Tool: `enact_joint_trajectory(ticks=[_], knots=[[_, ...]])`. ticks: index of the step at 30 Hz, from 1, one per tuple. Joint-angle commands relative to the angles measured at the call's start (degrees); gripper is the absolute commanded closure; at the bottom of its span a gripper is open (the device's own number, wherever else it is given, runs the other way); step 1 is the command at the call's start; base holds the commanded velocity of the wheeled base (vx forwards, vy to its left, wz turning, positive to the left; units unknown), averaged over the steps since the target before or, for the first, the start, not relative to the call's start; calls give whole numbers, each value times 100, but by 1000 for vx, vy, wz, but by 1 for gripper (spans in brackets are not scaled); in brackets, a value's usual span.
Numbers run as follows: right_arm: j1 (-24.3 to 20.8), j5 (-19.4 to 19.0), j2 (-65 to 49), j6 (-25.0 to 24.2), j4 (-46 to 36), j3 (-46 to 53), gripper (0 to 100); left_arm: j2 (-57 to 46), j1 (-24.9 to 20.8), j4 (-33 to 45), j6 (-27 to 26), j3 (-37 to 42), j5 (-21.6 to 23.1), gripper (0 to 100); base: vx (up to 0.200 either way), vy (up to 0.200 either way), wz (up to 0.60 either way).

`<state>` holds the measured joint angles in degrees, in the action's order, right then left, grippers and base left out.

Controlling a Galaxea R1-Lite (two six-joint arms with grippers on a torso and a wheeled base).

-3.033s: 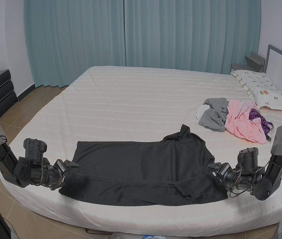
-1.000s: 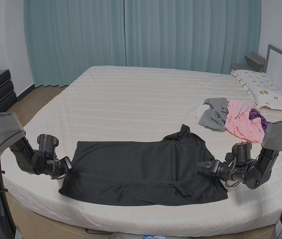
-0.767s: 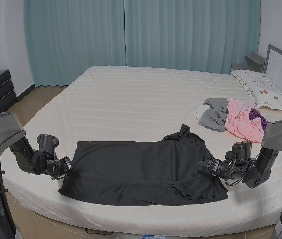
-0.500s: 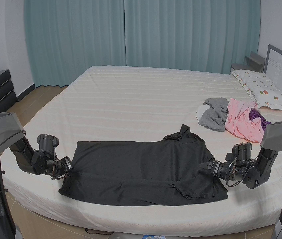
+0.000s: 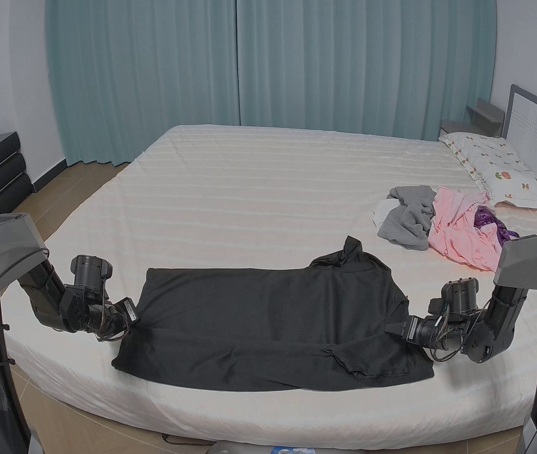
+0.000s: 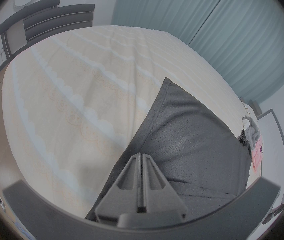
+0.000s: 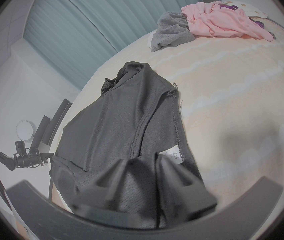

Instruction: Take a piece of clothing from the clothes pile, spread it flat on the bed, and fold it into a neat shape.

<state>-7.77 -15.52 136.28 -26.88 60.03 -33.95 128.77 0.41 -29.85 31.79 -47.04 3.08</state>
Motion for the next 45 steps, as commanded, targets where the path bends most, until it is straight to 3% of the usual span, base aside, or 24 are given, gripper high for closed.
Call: enact_joint_trajectory(ticks=[1, 15, 45], knots=[[12, -4, -22, 7, 9, 20, 100, -10, 2, -3, 2, 2, -1, 100, 0, 0, 0], [205, -4, -242, -28, 79, 3, 100, 25, 11, -20, -6, -7, -203, 100, 0, 0, 0], [214, -21, -172, -63, 71, -94, 100, 96, 82, -12, 11, -24, -194, 100, 0, 0, 0]])
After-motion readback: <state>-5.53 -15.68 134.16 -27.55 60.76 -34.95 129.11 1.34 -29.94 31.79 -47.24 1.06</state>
